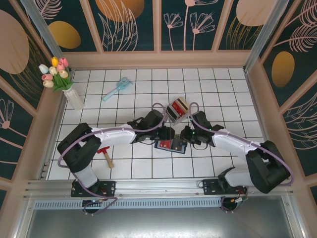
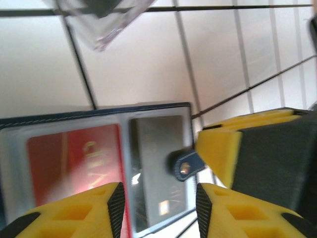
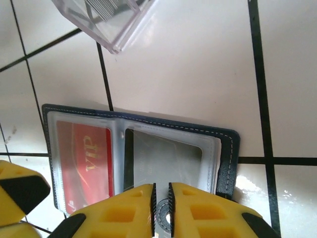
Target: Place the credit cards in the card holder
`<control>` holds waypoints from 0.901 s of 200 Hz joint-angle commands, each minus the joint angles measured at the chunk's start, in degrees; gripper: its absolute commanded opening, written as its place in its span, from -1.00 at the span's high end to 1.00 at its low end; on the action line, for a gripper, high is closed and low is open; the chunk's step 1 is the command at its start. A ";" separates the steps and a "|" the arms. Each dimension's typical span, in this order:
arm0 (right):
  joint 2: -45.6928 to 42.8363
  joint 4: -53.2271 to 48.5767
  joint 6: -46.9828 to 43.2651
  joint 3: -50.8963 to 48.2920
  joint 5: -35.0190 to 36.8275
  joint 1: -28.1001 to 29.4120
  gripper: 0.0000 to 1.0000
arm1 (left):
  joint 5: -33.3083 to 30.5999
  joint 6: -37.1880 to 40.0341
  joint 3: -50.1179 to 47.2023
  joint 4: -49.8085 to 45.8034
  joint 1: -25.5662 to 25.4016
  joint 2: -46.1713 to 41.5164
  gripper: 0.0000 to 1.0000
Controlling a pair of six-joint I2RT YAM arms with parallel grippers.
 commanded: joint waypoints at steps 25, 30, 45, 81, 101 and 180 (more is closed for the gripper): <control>-0.34 -3.82 2.05 -1.22 2.36 -0.34 0.62 | 5.64 -1.11 3.50 0.91 0.06 3.53 0.17; -0.18 -3.23 2.03 -1.55 1.86 -1.82 0.62 | 5.85 -1.16 3.61 1.03 0.03 3.92 0.17; 0.32 -2.23 2.14 -2.13 1.20 -2.02 0.62 | 5.94 -1.31 4.11 0.69 0.01 5.18 0.17; 1.93 -1.07 1.96 -2.75 0.30 -2.02 0.68 | 5.68 -1.53 5.64 -1.13 -0.17 7.71 0.19; 2.04 -0.58 2.07 -3.22 -0.10 -2.02 0.70 | 4.51 -1.32 6.21 -2.67 -0.37 8.66 0.20; 3.72 0.69 1.66 -3.77 -0.67 -2.02 0.72 | 4.35 0.42 8.37 -6.31 -1.51 12.76 0.27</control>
